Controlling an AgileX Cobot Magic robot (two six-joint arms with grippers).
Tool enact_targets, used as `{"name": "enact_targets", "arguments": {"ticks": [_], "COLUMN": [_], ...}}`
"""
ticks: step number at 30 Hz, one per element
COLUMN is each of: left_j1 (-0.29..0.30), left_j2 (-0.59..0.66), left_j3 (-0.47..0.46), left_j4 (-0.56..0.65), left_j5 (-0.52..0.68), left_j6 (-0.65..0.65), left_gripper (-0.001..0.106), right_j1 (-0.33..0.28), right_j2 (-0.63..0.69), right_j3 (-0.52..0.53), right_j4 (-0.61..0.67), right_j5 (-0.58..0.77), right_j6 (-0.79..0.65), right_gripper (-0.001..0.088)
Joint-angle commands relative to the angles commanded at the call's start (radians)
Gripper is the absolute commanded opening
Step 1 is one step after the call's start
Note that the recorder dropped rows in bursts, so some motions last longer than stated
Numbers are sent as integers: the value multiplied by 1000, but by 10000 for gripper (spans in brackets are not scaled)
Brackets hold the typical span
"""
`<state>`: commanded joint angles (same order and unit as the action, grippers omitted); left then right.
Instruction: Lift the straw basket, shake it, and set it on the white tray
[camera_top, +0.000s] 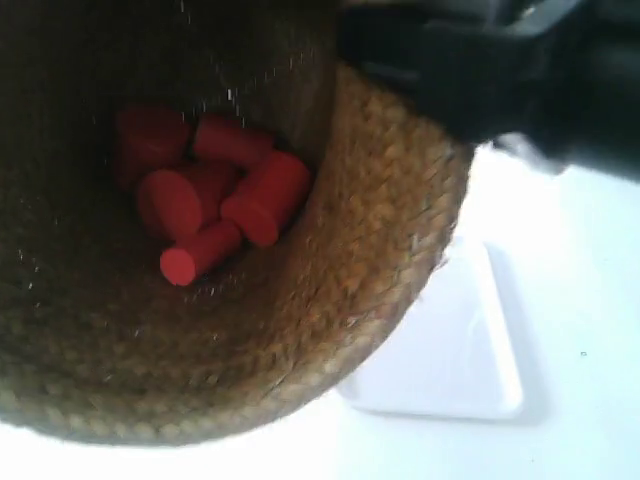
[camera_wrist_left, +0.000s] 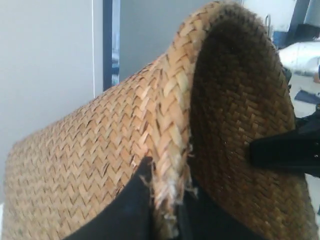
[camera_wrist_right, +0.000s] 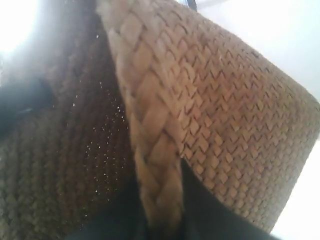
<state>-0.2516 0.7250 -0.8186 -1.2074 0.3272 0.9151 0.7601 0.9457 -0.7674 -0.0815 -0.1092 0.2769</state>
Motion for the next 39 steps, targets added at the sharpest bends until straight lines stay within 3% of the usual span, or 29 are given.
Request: {"name": "enact_targets", "arguments": {"ticks": [3, 5, 7, 9, 12, 13, 16, 19, 21, 24, 26, 29, 31, 35, 37, 39], "left_j1": [0, 0, 0, 0, 0, 0, 0, 0, 0, 0, 0, 0, 0, 0, 0, 0], "left_j2": [4, -41, -79, -82, 7, 30, 0, -60, -67, 2, -5, -71, -87, 15, 20, -22], "left_j3": [-21, -84, -126, -100, 13, 26, -49, -110, -78, 21, -17, -122, -130, -2, -23, -85], "left_j4": [-22, -23, -7, 28, 4, -8, -47, -26, 28, 19, -22, 4, 38, -9, -78, -75], "left_j5": [55, 149, 186, 149, -13, -9, 170, 267, 179, -28, 31, 198, 176, -7, 61, 167], "left_j6": [-22, -22, -22, 1, -1, -18, -38, -18, 2, -17, -57, 7, 33, 19, 19, 56], "left_gripper": [0, 0, 0, 0, 0, 0, 0, 0, 0, 0, 0, 0, 0, 0, 0, 0], "right_j1": [-32, -7, 35, 47, -3, -27, -18, 65, 71, -3, -26, 43, 83, 24, 5, 29], "right_j2": [54, -18, -103, -128, 9, 50, 17, -95, -95, 40, 57, -56, -107, 39, 68, -1], "right_j3": [-27, -54, -68, -55, 4, 6, -45, -58, -28, 14, -30, -98, -94, -6, -30, -87], "right_j4": [58, 59, 42, 21, 21, 33, 127, 92, 81, 81, 156, 151, 123, 137, 167, 177], "right_j5": [96, 101, 74, 75, 42, 55, 136, 109, 98, 37, 124, 190, 142, -6, 59, 134], "right_j6": [145, 201, 168, 42, -53, -33, 198, 80, -34, -71, 69, 29, -97, -180, -97, -5], "right_gripper": [0, 0, 0, 0, 0, 0, 0, 0, 0, 0, 0, 0, 0, 0, 0, 0]}}
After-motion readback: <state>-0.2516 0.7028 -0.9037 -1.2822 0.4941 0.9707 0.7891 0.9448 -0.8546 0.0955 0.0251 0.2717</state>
